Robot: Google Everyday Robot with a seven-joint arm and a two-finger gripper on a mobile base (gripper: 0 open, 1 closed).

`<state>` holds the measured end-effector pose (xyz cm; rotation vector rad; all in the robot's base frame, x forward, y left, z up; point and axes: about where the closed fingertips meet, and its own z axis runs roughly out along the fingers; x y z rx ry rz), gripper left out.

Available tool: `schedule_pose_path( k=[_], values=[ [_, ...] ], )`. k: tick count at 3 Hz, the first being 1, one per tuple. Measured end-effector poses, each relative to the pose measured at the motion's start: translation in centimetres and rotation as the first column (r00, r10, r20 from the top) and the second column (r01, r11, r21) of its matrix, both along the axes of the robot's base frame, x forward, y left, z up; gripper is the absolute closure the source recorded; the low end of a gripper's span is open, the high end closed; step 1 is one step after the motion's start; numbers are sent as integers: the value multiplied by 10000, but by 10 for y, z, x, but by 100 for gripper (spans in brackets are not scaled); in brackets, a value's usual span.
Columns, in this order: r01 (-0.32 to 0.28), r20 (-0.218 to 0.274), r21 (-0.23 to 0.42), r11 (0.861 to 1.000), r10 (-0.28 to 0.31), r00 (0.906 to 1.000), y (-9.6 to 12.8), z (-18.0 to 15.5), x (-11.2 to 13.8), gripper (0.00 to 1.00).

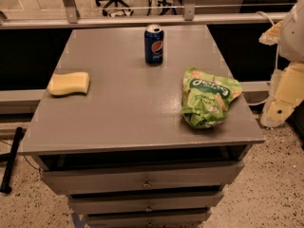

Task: Move green rice chip bag near pepsi can

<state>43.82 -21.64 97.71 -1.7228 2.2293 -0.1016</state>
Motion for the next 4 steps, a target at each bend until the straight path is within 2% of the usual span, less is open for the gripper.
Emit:
schedule_pose_path(
  k=[2,4],
  values=[
    [189,36,179,9997,-190,9998,-1,-8,4,0],
    [628,-200,1094,9920,-610,9979,7,-67,36,0]
  ],
)
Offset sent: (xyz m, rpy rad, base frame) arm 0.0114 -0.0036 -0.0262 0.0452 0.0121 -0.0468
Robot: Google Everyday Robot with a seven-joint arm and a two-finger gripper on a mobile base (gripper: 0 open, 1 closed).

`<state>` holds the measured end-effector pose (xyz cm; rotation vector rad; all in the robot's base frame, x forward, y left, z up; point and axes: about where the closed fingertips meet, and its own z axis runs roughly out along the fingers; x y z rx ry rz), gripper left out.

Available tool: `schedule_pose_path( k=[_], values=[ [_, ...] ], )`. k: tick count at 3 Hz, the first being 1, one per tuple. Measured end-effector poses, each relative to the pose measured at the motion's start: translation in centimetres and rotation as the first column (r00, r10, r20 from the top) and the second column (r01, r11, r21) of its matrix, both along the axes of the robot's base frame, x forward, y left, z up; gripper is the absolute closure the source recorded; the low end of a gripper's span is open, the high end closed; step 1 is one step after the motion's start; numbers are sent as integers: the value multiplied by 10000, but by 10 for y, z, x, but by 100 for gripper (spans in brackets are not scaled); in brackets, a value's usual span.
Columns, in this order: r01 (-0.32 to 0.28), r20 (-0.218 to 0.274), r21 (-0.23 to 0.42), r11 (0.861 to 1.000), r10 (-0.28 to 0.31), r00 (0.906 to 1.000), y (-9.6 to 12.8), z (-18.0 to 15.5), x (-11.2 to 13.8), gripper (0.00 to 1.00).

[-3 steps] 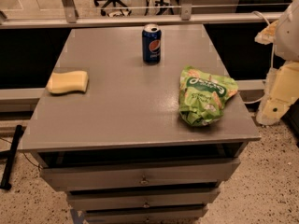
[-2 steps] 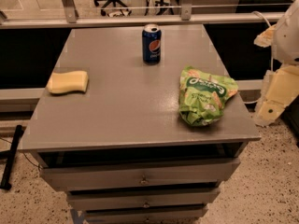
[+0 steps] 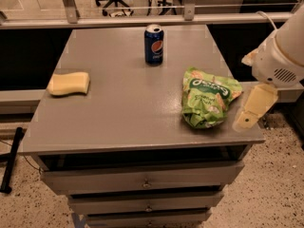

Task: Move green rice chip bag near pepsi can

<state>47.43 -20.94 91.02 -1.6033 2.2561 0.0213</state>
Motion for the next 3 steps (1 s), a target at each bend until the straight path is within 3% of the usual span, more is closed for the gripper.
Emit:
schedule_pose_path(
  k=[2,3],
  values=[
    [368,-294,736,9966,-348,9990,18,-57,21,0],
    [532,-482,953,9940,-488,9976,34,-71,27,16]
  ],
)
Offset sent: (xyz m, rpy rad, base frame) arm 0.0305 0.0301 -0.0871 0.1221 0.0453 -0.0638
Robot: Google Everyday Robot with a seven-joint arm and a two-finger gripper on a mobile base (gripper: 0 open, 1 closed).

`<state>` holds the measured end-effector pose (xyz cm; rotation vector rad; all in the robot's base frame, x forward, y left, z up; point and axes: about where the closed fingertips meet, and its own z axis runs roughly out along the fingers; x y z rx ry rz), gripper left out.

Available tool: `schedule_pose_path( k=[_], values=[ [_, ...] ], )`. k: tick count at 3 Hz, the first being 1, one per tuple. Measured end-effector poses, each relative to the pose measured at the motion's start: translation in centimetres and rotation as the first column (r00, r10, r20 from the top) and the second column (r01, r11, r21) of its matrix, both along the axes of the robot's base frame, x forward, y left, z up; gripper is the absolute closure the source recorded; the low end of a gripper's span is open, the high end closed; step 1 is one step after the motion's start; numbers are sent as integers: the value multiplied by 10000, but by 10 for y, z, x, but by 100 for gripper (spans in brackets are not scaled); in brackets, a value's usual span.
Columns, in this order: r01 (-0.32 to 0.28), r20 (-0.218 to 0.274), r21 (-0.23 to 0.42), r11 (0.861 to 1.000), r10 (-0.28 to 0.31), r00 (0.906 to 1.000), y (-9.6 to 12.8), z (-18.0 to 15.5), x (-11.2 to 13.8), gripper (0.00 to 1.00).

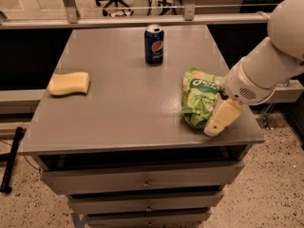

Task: Move green rice chip bag near pepsi can

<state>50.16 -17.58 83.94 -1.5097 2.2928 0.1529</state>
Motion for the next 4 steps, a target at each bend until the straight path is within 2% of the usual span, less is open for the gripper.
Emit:
schedule_pose_path(
  k=[1,2,3,4],
  values=[
    [193,-206,198,9996,-189,9996,14,-7,5,39],
    [248,-209,180,9995,-244,9995,24,-7,9,62],
    [258,-140,122,9996,-257,9996,24,-4,11,86],
    [203,690,-422,9989,-173,9975,14,23,32,100]
  ],
)
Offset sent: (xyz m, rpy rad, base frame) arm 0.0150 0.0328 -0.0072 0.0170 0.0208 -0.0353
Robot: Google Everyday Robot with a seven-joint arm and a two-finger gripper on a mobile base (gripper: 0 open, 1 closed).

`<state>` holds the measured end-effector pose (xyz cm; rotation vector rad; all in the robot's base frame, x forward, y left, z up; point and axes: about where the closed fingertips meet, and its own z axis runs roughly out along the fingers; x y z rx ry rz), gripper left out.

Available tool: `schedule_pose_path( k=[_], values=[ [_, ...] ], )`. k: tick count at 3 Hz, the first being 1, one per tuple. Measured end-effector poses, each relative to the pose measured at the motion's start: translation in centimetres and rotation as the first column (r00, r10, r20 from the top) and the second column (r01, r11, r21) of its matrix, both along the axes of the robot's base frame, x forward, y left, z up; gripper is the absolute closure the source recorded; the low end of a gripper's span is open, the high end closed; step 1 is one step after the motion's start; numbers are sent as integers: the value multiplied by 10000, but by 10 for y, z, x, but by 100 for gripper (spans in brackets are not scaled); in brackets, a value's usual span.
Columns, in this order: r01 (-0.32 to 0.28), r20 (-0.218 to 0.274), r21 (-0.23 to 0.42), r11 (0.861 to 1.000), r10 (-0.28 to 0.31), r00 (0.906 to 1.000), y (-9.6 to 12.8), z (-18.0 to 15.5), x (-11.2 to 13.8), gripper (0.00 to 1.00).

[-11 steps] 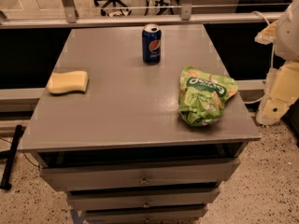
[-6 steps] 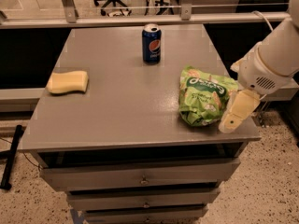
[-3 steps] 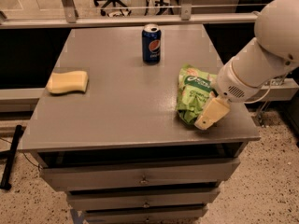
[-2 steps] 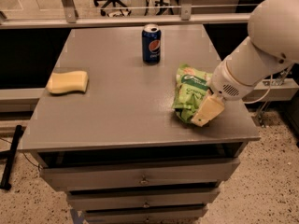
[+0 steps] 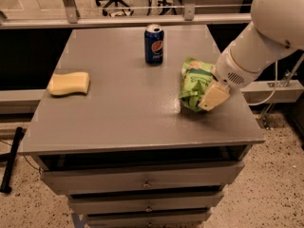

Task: Move green rice chip bag near pepsi can

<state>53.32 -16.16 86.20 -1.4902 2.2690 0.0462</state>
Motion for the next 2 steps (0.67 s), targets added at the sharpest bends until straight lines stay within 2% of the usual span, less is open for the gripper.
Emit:
schedule_pose_path(
  k=[1,2],
  values=[
    [35,1617,-880,9961,108,9868,-24,57,38,100],
    [28,1597,-874,9962,113,9871,-24,56,38,100]
  ],
)
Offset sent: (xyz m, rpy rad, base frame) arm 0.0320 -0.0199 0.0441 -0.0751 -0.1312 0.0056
